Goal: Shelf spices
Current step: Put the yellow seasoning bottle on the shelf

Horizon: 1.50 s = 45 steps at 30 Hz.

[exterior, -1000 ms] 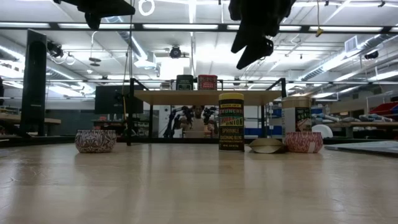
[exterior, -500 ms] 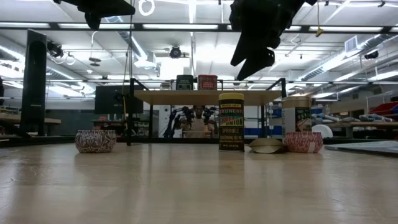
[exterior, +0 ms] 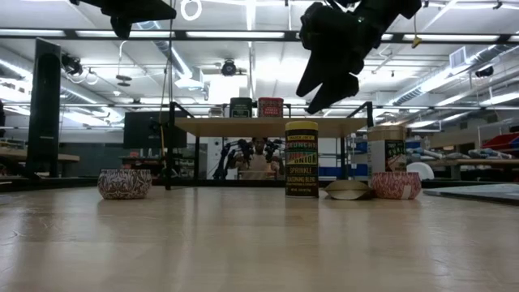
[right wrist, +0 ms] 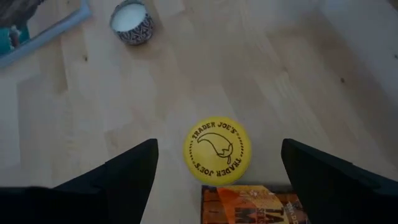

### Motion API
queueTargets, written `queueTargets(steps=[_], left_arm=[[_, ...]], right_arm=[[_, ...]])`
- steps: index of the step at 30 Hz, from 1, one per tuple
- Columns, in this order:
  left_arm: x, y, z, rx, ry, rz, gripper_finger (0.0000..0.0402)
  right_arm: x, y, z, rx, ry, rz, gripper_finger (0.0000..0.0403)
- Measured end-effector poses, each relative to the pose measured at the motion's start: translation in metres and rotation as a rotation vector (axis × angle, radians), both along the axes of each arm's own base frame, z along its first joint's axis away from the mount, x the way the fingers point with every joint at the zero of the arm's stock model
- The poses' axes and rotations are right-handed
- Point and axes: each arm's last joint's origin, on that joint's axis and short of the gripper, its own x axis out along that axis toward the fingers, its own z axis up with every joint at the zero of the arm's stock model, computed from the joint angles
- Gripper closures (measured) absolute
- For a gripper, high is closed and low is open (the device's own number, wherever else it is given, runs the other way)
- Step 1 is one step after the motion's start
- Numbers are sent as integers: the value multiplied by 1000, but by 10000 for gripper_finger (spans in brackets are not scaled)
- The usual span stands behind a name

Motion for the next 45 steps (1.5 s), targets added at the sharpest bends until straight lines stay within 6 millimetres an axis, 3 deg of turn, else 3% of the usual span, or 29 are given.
queueTargets(steps=[6,19,25,36,40,45], left_arm=[[0,0,0,0,0,0,401],[0,0,0,0,0,0,401],[0,0,0,0,2,0,401],[0,0,-1,2,10,0,401],[0,0,-1,2,10,0,401],[0,0,-1,2,12,0,401]], right_arm=[[-4,0,-13,14,15,-27,63],[-1,-1,-10,-21,-21,-8,63],[15,-1,32,-91,-182,74,67],[19,-6,140,-261,-388,144,67],[31,-14,153,-267,-395,133,67],[72,-12,148,-287,-305,268,67]])
